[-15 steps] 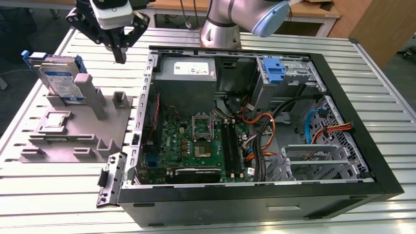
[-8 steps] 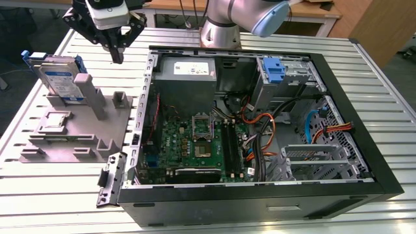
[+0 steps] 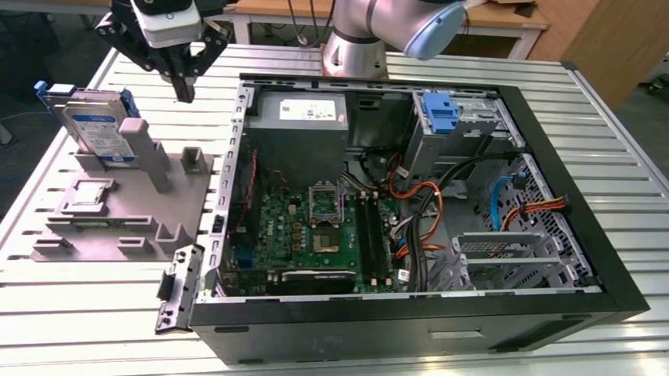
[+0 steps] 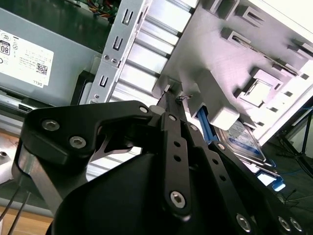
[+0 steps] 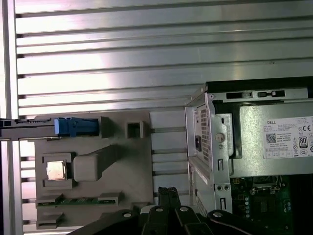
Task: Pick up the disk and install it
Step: 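Reach for the disk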
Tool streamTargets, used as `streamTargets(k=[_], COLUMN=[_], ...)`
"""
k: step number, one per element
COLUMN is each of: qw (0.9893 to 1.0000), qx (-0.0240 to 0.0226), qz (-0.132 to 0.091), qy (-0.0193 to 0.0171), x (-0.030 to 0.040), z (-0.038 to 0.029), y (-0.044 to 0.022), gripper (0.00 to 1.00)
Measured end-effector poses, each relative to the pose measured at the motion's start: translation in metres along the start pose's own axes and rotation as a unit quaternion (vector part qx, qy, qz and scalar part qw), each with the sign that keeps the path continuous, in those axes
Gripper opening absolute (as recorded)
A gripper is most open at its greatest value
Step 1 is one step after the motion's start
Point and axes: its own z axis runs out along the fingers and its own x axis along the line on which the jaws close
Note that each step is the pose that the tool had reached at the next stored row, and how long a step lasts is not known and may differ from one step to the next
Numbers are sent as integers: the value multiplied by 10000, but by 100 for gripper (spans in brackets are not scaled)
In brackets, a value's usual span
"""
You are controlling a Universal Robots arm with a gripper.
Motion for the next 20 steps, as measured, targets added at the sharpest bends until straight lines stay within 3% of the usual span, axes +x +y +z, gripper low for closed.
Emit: streamTargets(k=[20], qw=[10000], qx=[0], qz=[0], qy=[1], x=[134], z=[13], y=[-11], gripper=[10])
